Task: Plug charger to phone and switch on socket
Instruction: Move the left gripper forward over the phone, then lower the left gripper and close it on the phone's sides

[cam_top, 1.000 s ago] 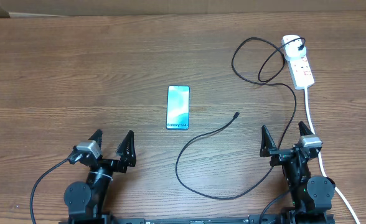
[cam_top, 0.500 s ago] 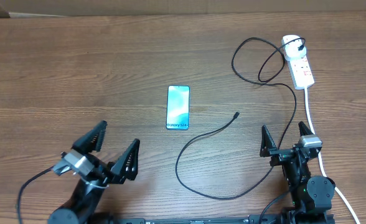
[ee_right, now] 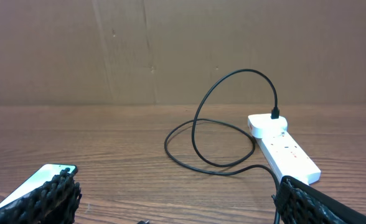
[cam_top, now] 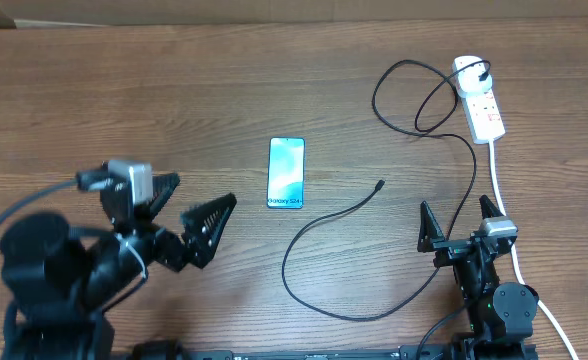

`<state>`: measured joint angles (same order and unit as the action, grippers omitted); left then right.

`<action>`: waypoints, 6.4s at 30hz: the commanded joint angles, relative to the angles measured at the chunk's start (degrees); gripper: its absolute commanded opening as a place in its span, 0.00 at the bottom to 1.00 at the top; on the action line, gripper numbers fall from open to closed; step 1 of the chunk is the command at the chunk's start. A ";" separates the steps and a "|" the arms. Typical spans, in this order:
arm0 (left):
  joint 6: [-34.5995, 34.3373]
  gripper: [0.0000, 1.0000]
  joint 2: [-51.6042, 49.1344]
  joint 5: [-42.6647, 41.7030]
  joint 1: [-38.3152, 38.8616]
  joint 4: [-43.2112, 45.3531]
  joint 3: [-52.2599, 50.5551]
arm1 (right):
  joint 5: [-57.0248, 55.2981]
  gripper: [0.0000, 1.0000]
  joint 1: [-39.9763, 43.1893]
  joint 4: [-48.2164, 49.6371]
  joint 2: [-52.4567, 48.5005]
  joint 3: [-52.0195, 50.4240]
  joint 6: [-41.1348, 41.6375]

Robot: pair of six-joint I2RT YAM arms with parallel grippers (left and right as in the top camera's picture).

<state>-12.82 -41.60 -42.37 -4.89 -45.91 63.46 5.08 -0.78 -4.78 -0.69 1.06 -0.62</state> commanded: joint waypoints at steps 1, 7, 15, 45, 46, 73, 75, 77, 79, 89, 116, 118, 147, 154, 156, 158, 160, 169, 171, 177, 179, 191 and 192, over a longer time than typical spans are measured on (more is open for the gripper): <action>2.54 1.00 -4.00 -0.87 0.26 -3.43 4.11 | -0.52 1.00 0.20 0.17 0.52 -0.57 0.20; 1.49 1.00 -12.09 21.00 7.52 -20.81 18.82 | -0.52 1.00 0.20 0.17 0.52 -0.57 0.20; -4.20 1.00 -24.98 37.53 23.56 -37.42 36.87 | -0.55 1.00 0.20 0.17 0.52 -0.57 0.20; -25.97 1.00 -61.48 49.75 37.53 -30.38 36.83 | -0.55 1.00 0.20 0.17 0.52 -0.57 0.20; -25.97 1.00 -62.49 49.68 37.53 -29.42 36.83 | -0.52 1.00 0.20 0.17 0.52 -0.57 0.20; -15.02 0.99 -80.28 40.57 30.99 -21.59 36.00 | -0.55 1.00 0.20 0.17 0.52 -0.57 0.22; -18.99 1.00 -80.83 45.44 33.22 -21.29 36.00 | -0.55 1.00 0.20 0.17 0.52 -0.57 0.22; -22.58 1.00 -81.13 48.72 34.86 -20.70 36.00 | -0.52 1.00 0.20 0.17 0.52 -0.57 0.22; -23.41 1.00 -81.53 49.86 35.93 -19.23 36.00 | -0.52 1.00 0.20 0.17 0.52 -0.57 0.20; -19.98 1.00 -83.06 45.35 33.33 -16.96 35.98 | -0.55 1.00 0.20 0.17 0.52 -0.57 0.20; -16.11 1.00 -83.73 42.75 32.65 -12.31 32.24 | -0.55 1.00 0.20 0.17 0.52 -0.57 0.22; -16.13 1.00 -83.73 42.77 32.65 -12.07 32.24 | -0.52 1.00 0.20 0.17 0.52 -0.57 0.20; -17.03 1.00 -83.76 43.91 33.09 -4.85 26.60 | -0.55 1.00 0.20 0.17 0.52 -0.57 0.22; -17.44 1.00 -83.76 46.93 34.53 -4.68 26.58 | -0.52 1.00 0.20 0.17 0.52 -0.57 0.20; -17.42 1.00 -83.76 47.74 35.12 -4.61 26.58 | -0.55 1.00 0.20 0.17 0.52 -0.57 0.20; -17.42 1.00 -83.76 47.93 35.45 -4.61 26.58 | -0.52 1.00 0.20 0.17 0.52 -0.57 0.22; -17.46 1.00 -83.76 47.74 35.43 -4.57 26.58 | -0.52 1.00 0.20 0.17 0.52 -0.57 0.20; -18.69 1.00 -83.76 42.80 33.18 -3.17 24.72 | -0.55 1.00 0.20 0.17 0.52 -0.57 0.20; -18.80 1.00 -83.76 42.32 32.72 -2.91 24.35 | -0.55 1.00 0.20 0.17 0.52 -0.57 0.22; -20.24 1.00 -83.76 42.32 32.39 -2.89 24.35 | -0.55 1.00 0.20 0.17 0.52 -0.57 0.20; -20.24 0.99 -83.76 42.32 32.39 -2.89 24.35 | -0.52 1.00 0.20 0.17 0.52 -0.57 0.20; -20.22 0.94 -83.76 44.00 33.86 -2.86 24.35 | -0.52 1.00 0.20 0.17 0.52 -0.57 0.20; -20.20 0.95 -83.76 44.37 34.21 -2.86 24.35 | -0.55 1.00 0.20 0.17 0.52 -0.57 0.22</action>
<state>-31.83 -123.96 2.24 28.23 -49.06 89.84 5.10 -0.78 -4.78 -0.69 1.06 -0.64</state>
